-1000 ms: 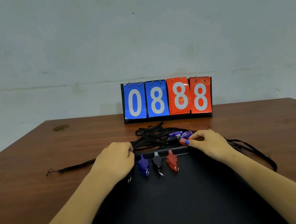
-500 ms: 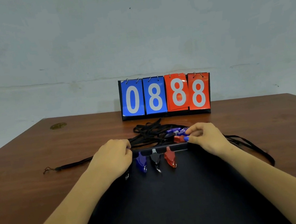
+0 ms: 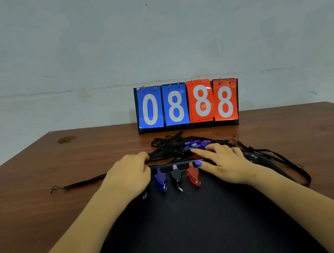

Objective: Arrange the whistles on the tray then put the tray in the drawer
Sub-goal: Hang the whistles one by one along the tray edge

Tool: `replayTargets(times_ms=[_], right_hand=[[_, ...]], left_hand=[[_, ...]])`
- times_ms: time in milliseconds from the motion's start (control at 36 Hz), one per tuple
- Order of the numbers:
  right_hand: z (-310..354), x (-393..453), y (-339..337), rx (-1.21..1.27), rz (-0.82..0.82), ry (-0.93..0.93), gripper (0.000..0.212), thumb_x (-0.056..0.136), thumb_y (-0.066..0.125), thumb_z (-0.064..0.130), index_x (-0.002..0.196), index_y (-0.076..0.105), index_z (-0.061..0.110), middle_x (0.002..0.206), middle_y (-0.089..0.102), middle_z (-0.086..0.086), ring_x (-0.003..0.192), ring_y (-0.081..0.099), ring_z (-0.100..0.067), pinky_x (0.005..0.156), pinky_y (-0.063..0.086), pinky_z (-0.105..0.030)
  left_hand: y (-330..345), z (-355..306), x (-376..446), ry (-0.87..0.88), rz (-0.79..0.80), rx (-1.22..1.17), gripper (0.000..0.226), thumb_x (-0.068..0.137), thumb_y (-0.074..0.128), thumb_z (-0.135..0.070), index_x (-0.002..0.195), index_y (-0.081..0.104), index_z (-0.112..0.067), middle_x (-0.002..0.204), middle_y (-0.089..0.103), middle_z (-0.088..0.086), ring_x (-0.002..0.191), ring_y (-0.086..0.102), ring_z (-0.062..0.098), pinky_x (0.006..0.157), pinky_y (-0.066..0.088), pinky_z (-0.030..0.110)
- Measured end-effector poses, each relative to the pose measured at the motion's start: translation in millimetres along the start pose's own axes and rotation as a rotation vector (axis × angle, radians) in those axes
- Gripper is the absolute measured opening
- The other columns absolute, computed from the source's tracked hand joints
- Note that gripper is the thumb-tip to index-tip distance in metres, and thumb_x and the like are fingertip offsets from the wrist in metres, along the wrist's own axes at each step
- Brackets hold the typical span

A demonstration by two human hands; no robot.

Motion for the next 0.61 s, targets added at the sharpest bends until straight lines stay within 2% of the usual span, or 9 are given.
replayTargets(times_ms=[56, 139, 222, 306, 472, 528, 611], right_hand=[[-1.1, 0.8, -2.3, 0.039, -0.024, 0.007, 0.05, 0.094, 0.022, 0.056, 0.143, 0.018, 0.046, 0.147, 0.031, 0.002, 0.136, 0.027, -0.02, 0.11, 0.016, -0.043], [-4.2, 3.2, -9.4, 0.147, -0.099, 0.014, 0.043, 0.096, 0.029, 0.05, 0.138, 0.035, 0.04, 0.137, 0.045, 0.003, 0.128, 0.039, -0.018, 0.107, 0.024, -0.045], [-7.5, 4.0, -15.0, 0.254, -0.155, 0.033, 0.028, 0.096, 0.041, 0.04, 0.123, 0.049, 0.035, 0.126, 0.056, 0.004, 0.115, 0.05, -0.014, 0.103, 0.037, -0.044], [-8.5, 3.3, -17.8, 0.303, -0.184, 0.043, 0.013, 0.093, 0.05, 0.034, 0.106, 0.053, 0.034, 0.113, 0.06, 0.005, 0.102, 0.054, -0.011, 0.093, 0.046, -0.037], [-11.8, 2.1, -24.3, 0.43, -0.268, 0.077, 0.011, 0.092, 0.055, 0.02, 0.097, 0.057, 0.03, 0.109, 0.061, 0.003, 0.096, 0.054, -0.011, 0.084, 0.046, -0.026], [-12.9, 2.3, -24.7, 0.441, -0.278, 0.085, 0.015, 0.093, 0.054, 0.017, 0.101, 0.06, 0.028, 0.111, 0.062, 0.002, 0.093, 0.054, -0.01, 0.08, 0.043, -0.023], [-12.3, 1.2, -26.7, 0.43, -0.295, 0.1, 0.022, 0.092, 0.055, 0.017, 0.112, 0.062, 0.023, 0.115, 0.063, 0.0, 0.095, 0.052, -0.009, 0.084, 0.042, -0.022]], left_hand=[[-0.4, -0.3, -0.8, 0.001, -0.004, 0.001, 0.036, 0.095, 0.034, -0.02, 0.128, 0.047, -0.02, 0.12, 0.058, 0.005, 0.1, 0.056, 0.024, 0.081, 0.047, 0.034], [-0.2, -0.3, -0.9, 0.002, -0.002, 0.002, 0.036, 0.095, 0.034, -0.021, 0.128, 0.048, -0.02, 0.12, 0.058, 0.005, 0.101, 0.056, 0.024, 0.082, 0.047, 0.034], [0.3, -0.3, -0.7, 0.007, 0.008, -0.001, 0.035, 0.095, 0.034, -0.021, 0.127, 0.049, -0.02, 0.118, 0.059, 0.005, 0.097, 0.056, 0.022, 0.079, 0.046, 0.033], [0.1, -0.6, -0.9, 0.013, 0.009, -0.003, 0.035, 0.095, 0.034, -0.021, 0.127, 0.049, -0.019, 0.118, 0.059, 0.005, 0.098, 0.056, 0.022, 0.079, 0.046, 0.032], [-0.4, -1.3, -1.0, 0.006, 0.013, -0.003, 0.034, 0.095, 0.034, -0.022, 0.125, 0.05, -0.019, 0.116, 0.059, 0.005, 0.099, 0.056, 0.023, 0.082, 0.048, 0.035], [-0.1, -1.2, -1.0, 0.004, 0.02, -0.006, 0.034, 0.095, 0.034, -0.022, 0.125, 0.05, -0.019, 0.116, 0.059, 0.005, 0.099, 0.056, 0.022, 0.082, 0.049, 0.035], [0.1, -1.0, -1.2, 0.007, 0.024, -0.01, 0.034, 0.095, 0.035, -0.021, 0.125, 0.05, -0.018, 0.117, 0.059, 0.005, 0.099, 0.056, 0.021, 0.082, 0.048, 0.033]])
Point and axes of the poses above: each hand's wrist, its own x-axis towards the middle knuckle, its own y-axis out of the palm, z = x × y, the point moved 7 cm from there along x, towards the middle knuckle
